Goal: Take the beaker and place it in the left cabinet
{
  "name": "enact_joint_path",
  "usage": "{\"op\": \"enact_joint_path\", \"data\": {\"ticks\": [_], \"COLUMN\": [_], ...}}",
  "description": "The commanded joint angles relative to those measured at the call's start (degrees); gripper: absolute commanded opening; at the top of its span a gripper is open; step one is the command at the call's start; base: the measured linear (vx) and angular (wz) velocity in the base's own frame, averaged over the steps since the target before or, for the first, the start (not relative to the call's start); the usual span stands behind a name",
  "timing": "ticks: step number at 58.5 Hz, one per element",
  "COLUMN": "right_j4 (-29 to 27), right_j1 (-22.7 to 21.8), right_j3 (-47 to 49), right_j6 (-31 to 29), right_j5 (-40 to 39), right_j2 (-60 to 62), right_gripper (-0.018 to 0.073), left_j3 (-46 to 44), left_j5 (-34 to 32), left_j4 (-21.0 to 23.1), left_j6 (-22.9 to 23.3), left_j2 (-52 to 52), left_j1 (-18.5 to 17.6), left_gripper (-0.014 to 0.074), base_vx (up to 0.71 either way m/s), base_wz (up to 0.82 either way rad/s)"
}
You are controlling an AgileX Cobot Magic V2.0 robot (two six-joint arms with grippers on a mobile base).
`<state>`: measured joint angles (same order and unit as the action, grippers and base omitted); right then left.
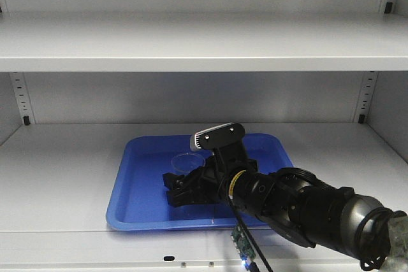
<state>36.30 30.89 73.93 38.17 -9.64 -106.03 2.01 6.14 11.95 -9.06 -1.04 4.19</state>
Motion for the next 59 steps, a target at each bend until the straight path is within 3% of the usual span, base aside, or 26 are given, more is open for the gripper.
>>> {"op": "enact_joint_path", "data": {"ticks": [1,59], "right_j4": [-0.4,0.2], "right_j1": [-0.2,-0.2], "right_j3": [1.6,1.6], "right_j6": [0.0,0.0], "right_j5": [-3.4,-2.9], "right_j2": [4.4,8.5], "right_gripper": [0.0620,0.0506], "left_j3": [-1.0,-1.0], "left_j5": [-5.0,-5.0], "left_j4": [0.2,0.2], "left_j6": [0.1,0.1], "left_j2": [-0.6,-0.6], "left_j1": [-0.4,-0.4], "left_gripper": [-0.0006,-0.0006], "base_vx": [0.00,0.00], "base_wz": [0.00,0.00]}}
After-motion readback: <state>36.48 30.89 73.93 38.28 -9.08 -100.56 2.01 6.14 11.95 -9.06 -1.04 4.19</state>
